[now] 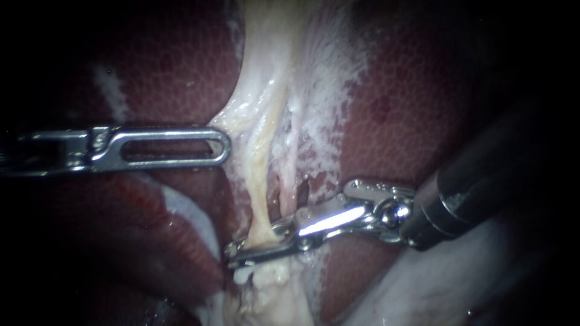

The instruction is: Going back second clip left tube

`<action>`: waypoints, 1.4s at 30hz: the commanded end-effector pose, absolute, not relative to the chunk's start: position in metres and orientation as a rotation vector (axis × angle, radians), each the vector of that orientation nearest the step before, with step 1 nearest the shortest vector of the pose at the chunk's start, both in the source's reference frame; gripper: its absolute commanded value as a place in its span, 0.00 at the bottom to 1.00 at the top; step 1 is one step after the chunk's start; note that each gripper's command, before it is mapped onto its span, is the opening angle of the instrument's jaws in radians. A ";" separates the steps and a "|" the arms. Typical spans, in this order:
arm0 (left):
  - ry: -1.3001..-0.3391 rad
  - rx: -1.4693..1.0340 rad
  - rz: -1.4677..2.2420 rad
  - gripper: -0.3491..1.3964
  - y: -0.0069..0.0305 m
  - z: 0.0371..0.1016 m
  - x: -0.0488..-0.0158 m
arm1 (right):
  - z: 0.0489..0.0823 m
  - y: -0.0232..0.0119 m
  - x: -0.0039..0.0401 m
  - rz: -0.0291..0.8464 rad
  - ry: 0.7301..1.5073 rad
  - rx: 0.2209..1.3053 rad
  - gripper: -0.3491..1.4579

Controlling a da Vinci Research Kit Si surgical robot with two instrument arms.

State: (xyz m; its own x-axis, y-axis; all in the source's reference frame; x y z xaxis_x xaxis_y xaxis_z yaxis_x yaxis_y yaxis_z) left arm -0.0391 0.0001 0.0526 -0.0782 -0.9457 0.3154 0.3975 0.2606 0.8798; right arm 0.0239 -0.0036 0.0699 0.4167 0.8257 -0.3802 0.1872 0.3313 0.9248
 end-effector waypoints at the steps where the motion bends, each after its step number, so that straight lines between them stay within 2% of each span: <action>1: -1.141 0.635 -1.245 0.00 0.0001 0.0527 -0.0392 | 0.0699 -0.0036 0.0239 0.549 1.093 1.189 0.00; 14: -1.141 0.636 -1.244 0.00 0.0001 0.0527 -0.0391 | 0.0697 -0.0037 0.0239 0.548 1.093 1.190 0.00; 18: -1.141 0.636 -1.244 0.00 0.0001 0.0527 -0.0391 | 0.0698 -0.0037 0.0241 0.553 1.090 1.192 0.13; 23: -1.141 0.636 -1.244 0.00 0.0001 0.0527 -0.0390 | 0.0697 -0.0037 0.0242 0.477 1.135 1.136 0.35; 26: -1.141 0.636 -1.244 0.00 0.0001 0.0527 -0.0390 | 0.0696 -0.0036 0.0243 0.439 1.164 1.089 0.43; 29: -1.141 0.636 -1.244 0.00 0.0001 0.0527 -0.0390 | 0.0696 -0.0036 0.0244 0.411 1.183 1.058 0.47; 42: -1.141 0.636 -1.244 0.00 0.0000 0.0527 -0.0390 | 0.0695 -0.0035 0.0252 0.299 1.253 0.920 0.52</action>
